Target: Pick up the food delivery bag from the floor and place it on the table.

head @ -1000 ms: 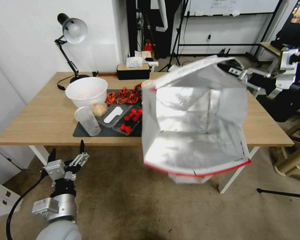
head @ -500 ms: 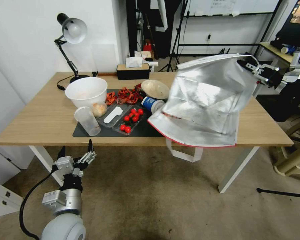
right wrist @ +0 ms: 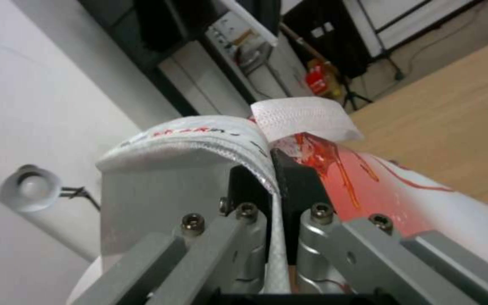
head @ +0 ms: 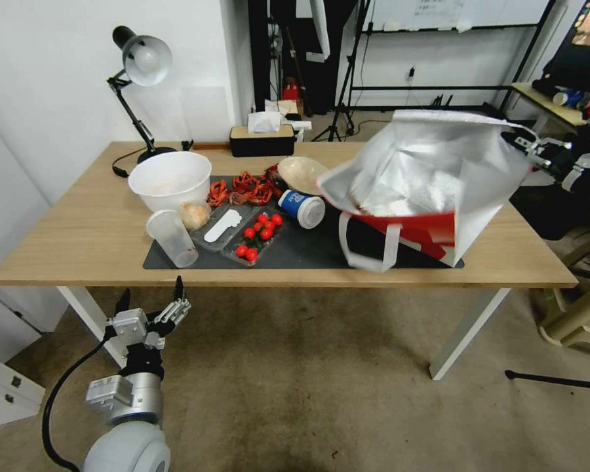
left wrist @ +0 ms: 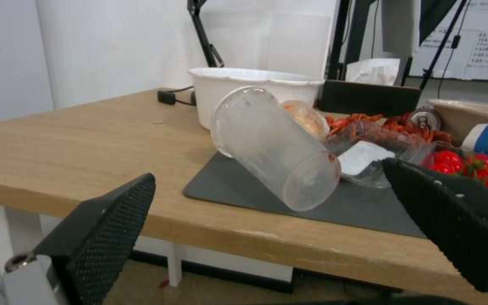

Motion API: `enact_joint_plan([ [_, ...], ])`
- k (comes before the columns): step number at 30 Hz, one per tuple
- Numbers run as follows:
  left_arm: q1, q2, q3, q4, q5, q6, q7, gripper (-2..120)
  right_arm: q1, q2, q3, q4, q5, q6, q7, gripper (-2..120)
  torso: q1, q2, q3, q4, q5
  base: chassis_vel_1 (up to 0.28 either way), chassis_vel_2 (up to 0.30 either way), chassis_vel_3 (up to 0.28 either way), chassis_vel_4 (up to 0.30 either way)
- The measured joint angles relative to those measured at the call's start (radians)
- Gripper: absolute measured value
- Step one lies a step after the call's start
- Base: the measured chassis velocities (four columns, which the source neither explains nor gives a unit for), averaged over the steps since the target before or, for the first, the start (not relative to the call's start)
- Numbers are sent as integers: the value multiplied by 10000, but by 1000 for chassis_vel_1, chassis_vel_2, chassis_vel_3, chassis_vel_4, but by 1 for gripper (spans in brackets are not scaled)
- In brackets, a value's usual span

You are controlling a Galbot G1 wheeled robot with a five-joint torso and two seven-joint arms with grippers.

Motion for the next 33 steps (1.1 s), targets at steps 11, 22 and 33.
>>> enact_joint_plan([
  [11, -26, 4, 46, 67, 59, -6, 10, 100, 377, -56, -110, -8, 290, -410, 1871, 0, 0, 0, 0, 0, -1, 0, 0, 0, 0],
  [22, -5, -29, 72, 89, 149, -52, 24, 100, 659, 77, -223, 180, 757, -575, 3381, 0, 0, 0, 0, 0, -1, 0, 0, 0, 0],
  [33, 101, -80, 47, 43, 318, -157, 33, 100, 1527, 302, -730, 234, 1176, -535, 4309, 0, 0, 0, 0, 0, 0, 0, 0, 0, 0],
])
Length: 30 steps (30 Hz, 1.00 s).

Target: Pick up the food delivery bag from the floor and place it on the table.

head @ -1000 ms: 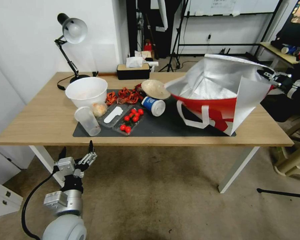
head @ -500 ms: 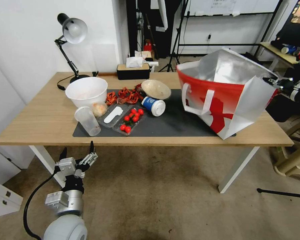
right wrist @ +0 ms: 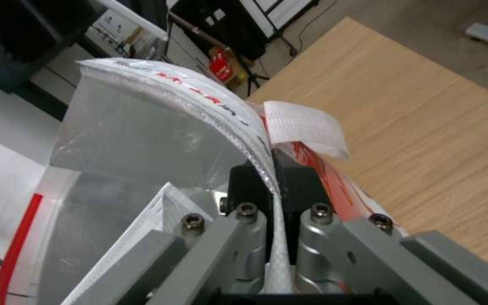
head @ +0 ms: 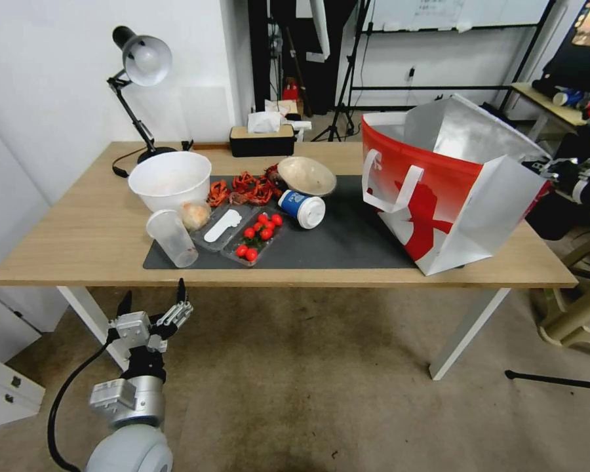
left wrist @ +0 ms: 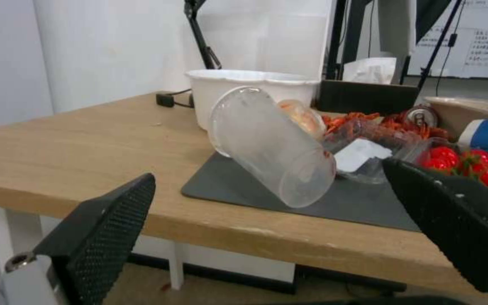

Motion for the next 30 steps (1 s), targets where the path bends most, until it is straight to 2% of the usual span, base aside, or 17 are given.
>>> enact_joint_plan([
  [16, 58, -38, -46, -84, 36, -12, 5, 100, 390, 313, -447, 121, -5, -35, -17, 0, 0, 0, 0, 0, 0, 0, 0, 0, 0],
  [18, 62, -48, -46, -85, 44, -13, 4, 100, 384, 312, -445, 117, -105, -29, -62, 9, 0, 0, 0, 0, -1, 0, 0, 0, 0],
  [19, 62, -48, -46, -85, 44, -13, 4, 100, 384, 312, -445, 117, -105, -29, -62, 9, 0, 0, 0, 0, -1, 0, 0, 0, 0],
  [21, 68, -53, -41, -93, 55, -13, 4, 100, 362, 313, -446, 99, -418, 67, -184, 22, 0, 0, 0, 0, -1, 0, 0, 0, 0],
  [23, 74, -53, -41, -100, 56, -13, 4, 100, 350, 305, -445, 99, -529, 125, -217, 25, -1, 0, 0, 0, 0, 0, 0, 0, 0],
  [26, 81, -51, -31, -114, 59, -12, 2, 100, 277, 137, -394, 84, -977, 247, -437, 40, 0, 0, 0, 0, 0, 0, 0, 0, 0],
  [27, 81, -51, -31, -114, 59, -12, 2, 100, 277, 137, -394, 84, -977, 247, -437, 40, 0, 0, 0, 0, 0, 0, 0, 0, 0],
  [30, 85, -51, -19, -117, 62, -12, 0, 100, 246, 52, -401, 87, -1472, 333, -631, 52, 0, 0, 0, 0, 0, 0, 0, 0, 0],
])
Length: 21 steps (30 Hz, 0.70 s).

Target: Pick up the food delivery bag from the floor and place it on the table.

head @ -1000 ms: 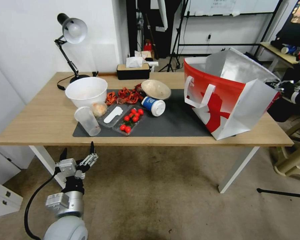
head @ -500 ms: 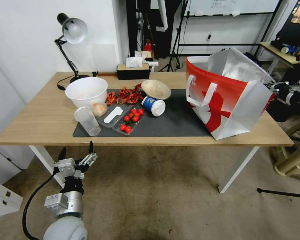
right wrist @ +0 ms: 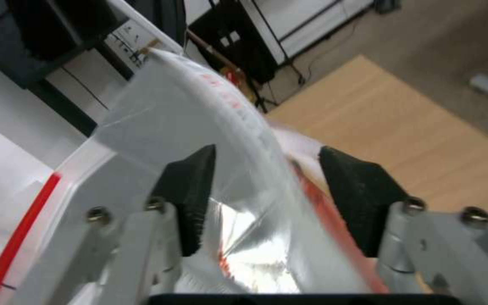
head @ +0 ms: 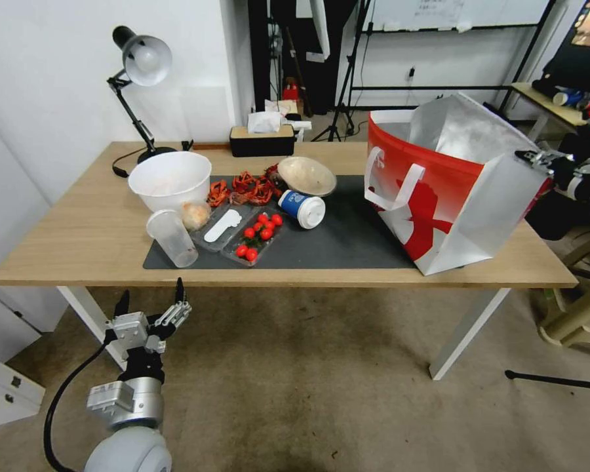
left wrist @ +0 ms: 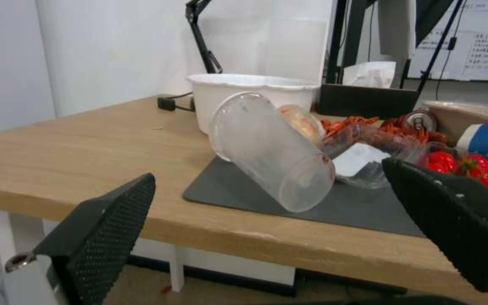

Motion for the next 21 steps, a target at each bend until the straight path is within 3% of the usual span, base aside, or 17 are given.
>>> enact_joint_plan([
  [12, -8, 4, 28, -8, 1, 0, -9, 100, -286, -232, -86, 142, -1944, 884, -811, 95, 0, 0, 0, 0, 0, 0, 0, 0, 0],
  [21, 16, 24, 21, -92, -35, -1, -5, 100, -846, -230, 124, 415, -3917, 1671, -2024, 100, 0, 0, 0, 0, -1, 0, 0, 0, 0],
])
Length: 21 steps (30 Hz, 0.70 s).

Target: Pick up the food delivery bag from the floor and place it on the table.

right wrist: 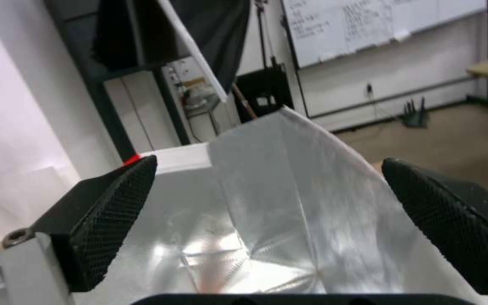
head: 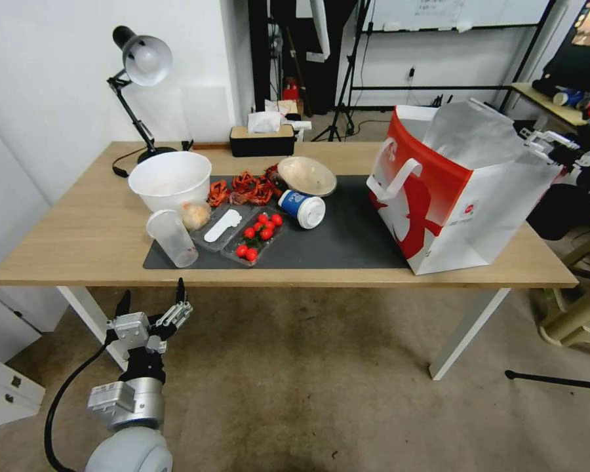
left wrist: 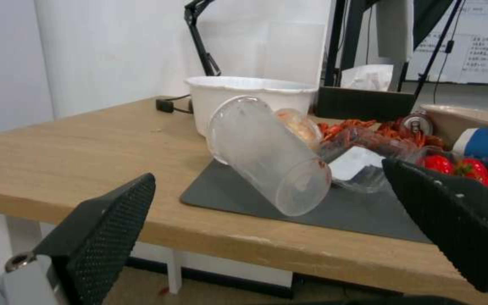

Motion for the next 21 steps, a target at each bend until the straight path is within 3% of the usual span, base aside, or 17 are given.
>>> enact_joint_plan([
  [11, 116, -28, -169, -215, 10, -2, 181, 100, -710, 216, 251, 526, -2044, 679, -981, 100, 0, 0, 0, 0, 1, 0, 0, 0, 0],
  [21, 248, -24, -428, -470, 0, -51, 440, 100, -1413, 1095, 109, 1916, -3348, 1279, -892, 100, 0, 0, 0, 0, 1, 0, 0, 0, 0],
])
